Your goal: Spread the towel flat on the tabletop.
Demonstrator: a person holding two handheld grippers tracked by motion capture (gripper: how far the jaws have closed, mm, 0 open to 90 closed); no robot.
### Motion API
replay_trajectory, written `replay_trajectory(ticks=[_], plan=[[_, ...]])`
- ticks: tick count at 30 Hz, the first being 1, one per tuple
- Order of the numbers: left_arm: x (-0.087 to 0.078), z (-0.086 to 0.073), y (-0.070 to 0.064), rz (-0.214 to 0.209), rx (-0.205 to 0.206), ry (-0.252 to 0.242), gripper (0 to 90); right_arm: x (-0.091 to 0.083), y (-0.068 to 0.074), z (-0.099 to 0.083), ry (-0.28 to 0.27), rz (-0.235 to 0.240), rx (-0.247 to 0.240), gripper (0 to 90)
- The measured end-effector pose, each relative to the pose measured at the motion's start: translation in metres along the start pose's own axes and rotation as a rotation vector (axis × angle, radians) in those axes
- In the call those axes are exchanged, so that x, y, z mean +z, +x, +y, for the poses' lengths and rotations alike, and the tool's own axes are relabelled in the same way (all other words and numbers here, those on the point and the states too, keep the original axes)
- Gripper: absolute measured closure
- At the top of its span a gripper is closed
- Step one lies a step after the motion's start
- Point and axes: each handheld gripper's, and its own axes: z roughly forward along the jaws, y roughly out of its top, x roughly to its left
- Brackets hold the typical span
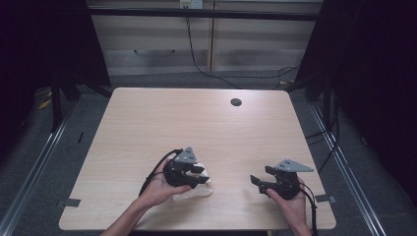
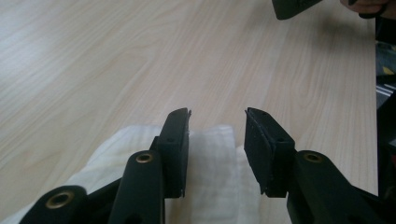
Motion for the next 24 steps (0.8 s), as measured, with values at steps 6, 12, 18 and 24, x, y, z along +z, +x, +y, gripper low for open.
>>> replay_trajectory(ticks=[6,12,18,24], plan=[[0.016,0.0,-0.001,0.001,0.022,0.067,59.7,-0.001,-0.001,0.0,0.001,0.004,0.005,28.8],[0.024,-0.011,0.003,0.023,0.014,0.08,57.7,-0.001,-0.001,0.0,0.004,0.001,0.008,28.6],[0.029,-0.014,0.004,0.035,0.032,0.083,70.6,-0.001,-0.001,0.0,0.004,0.002,0.007,28.6],[0.019,-0.011,0.006,0.001,0.002,0.016,87.4,0.0,-0.001,0.0,0.004,0.004,0.006,28.5]])
